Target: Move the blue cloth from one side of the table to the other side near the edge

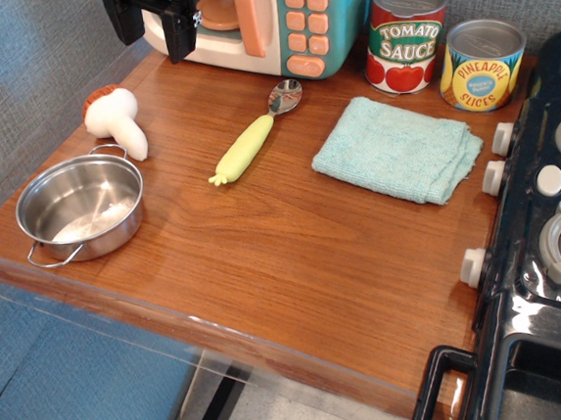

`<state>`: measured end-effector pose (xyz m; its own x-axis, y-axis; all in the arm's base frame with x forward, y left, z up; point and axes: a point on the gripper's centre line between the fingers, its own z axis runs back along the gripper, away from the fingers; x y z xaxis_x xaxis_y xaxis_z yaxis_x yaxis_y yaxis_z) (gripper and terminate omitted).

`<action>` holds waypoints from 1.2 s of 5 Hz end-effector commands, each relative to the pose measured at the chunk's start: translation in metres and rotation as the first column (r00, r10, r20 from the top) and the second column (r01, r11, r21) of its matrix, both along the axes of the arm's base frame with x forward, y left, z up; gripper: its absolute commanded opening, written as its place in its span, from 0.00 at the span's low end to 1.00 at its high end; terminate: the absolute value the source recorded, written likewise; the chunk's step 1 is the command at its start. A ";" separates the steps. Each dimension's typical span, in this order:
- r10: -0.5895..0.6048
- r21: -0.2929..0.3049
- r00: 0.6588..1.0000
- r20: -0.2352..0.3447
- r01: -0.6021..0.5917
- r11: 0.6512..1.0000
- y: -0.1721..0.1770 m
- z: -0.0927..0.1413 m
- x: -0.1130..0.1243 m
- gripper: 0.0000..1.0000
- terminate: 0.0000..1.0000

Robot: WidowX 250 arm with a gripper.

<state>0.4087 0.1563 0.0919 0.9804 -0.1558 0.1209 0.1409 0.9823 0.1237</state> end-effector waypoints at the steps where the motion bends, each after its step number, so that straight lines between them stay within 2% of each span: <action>1: 0.000 0.000 1.000 0.000 0.000 1.000 0.000 0.000 0.000 1.00 0.00; 2: -0.039 -0.034 0.998 -0.044 0.037 0.999 -0.034 0.001 -0.007 1.00 0.00; 3: -0.113 -0.085 0.992 -0.055 0.108 0.990 -0.072 0.003 -0.010 1.00 0.00; 4: -0.207 -0.063 0.978 -0.036 0.204 0.977 -0.108 0.007 -0.009 1.00 0.00; 6: -0.294 -0.025 0.955 -0.046 0.293 0.956 -0.179 -0.008 -0.001 1.00 0.00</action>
<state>0.4060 -0.0257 0.0635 0.8988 -0.4377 0.0256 0.4350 0.8975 0.0720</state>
